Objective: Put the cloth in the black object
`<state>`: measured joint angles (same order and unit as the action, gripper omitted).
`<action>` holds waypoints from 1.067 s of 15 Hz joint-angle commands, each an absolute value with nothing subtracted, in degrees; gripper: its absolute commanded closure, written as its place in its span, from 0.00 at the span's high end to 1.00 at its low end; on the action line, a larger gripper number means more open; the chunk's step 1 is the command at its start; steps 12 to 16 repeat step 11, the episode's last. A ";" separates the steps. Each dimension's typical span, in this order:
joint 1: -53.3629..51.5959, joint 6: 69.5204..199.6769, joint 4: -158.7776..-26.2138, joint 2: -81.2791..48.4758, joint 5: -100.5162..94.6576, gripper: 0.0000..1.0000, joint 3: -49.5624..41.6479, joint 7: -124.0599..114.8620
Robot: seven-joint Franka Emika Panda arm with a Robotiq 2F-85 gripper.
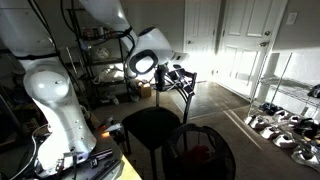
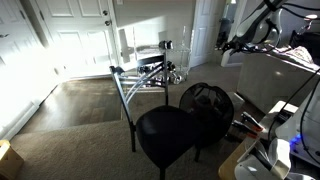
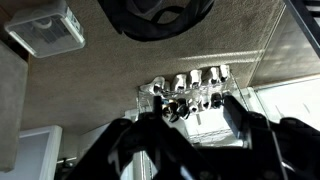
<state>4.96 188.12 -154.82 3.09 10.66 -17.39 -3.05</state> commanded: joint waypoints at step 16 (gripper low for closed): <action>5.94 185.02 -155.50 5.59 10.67 1.00 -13.97 -3.82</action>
